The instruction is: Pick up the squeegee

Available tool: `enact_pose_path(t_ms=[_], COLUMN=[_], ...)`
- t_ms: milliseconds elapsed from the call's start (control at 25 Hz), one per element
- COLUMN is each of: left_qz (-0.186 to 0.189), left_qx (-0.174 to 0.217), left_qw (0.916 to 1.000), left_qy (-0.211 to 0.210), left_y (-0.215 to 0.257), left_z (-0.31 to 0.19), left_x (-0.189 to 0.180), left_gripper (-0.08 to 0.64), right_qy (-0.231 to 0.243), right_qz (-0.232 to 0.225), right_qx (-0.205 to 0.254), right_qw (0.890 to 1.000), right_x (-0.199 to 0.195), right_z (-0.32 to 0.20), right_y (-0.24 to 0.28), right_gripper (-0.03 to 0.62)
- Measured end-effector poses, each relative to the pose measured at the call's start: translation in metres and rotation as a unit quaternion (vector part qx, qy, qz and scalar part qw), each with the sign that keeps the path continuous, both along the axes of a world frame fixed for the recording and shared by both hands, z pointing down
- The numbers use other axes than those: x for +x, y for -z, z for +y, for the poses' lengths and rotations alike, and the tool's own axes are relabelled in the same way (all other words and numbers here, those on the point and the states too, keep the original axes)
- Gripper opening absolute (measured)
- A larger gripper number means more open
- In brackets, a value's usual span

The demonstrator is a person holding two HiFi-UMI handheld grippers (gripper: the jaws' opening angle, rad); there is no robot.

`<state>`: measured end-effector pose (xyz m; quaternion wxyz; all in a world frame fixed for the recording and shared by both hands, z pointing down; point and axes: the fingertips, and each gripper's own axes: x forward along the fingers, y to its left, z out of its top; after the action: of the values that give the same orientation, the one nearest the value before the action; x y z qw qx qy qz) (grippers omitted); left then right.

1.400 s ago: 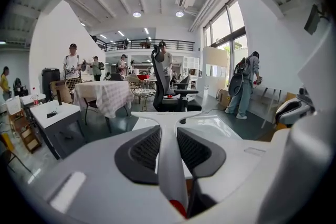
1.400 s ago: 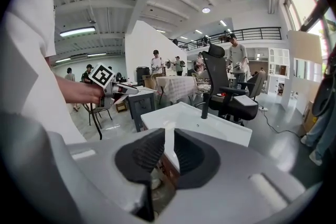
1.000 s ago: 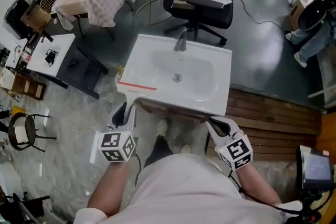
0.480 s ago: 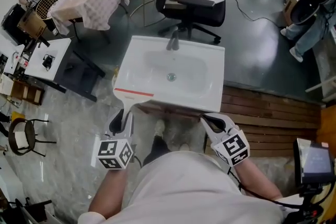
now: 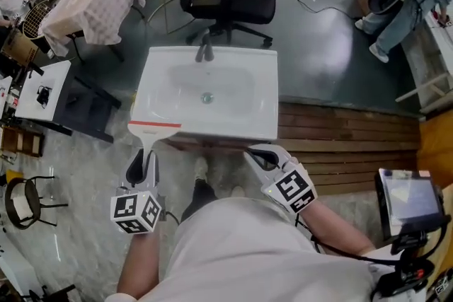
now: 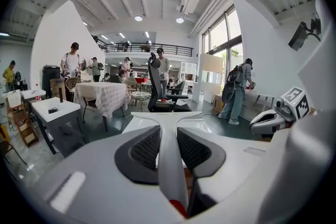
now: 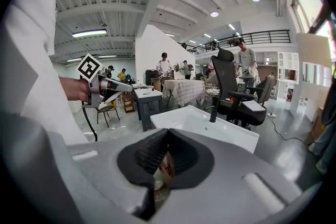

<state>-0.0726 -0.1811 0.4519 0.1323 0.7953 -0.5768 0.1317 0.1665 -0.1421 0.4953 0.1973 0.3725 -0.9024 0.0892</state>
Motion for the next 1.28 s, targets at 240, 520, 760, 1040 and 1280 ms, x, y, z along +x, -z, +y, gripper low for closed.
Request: enact_pose_path(t_ms=[240,520,760,1040,1280], left_qz=[0.002,-0.002,-0.003,-0.002,-0.001], left_qx=[-0.002,-0.002,-0.003,-0.005,-0.009], left_qw=[1.0000,1.0000,1.0000,1.0000,0.9999], left_qy=[0.001,0.002,-0.001,-0.008,-0.008], left_y=[-0.002,-0.003,-0.003,-0.007,-0.013], left_z=[-0.002,-0.005,-0.011,-0.020,-0.026], left_x=[-0.002,-0.008,-0.006,-0.006,-0.009], left_gripper=[0.107,0.106,0.106,0.107,0.107], right_qy=[0.004,0.010,0.012,0.008,0.008], right_qz=[0.005,0.006,0.006,0.006,0.015], right_qx=[-0.001,-0.001,-0.003,-0.007,-0.006], right_qw=[1.000,1.000,1.000,1.000,1.000], right_x=[-0.003,-0.013,-0.015,-0.017,-0.019], right_z=[-0.002,-0.007,-0.010,-0.015,-0.020], right_y=[-0.001,0.000,-0.001,-0.005,-0.005], right_gripper=[0.003,0.003,0.003,0.003,0.003])
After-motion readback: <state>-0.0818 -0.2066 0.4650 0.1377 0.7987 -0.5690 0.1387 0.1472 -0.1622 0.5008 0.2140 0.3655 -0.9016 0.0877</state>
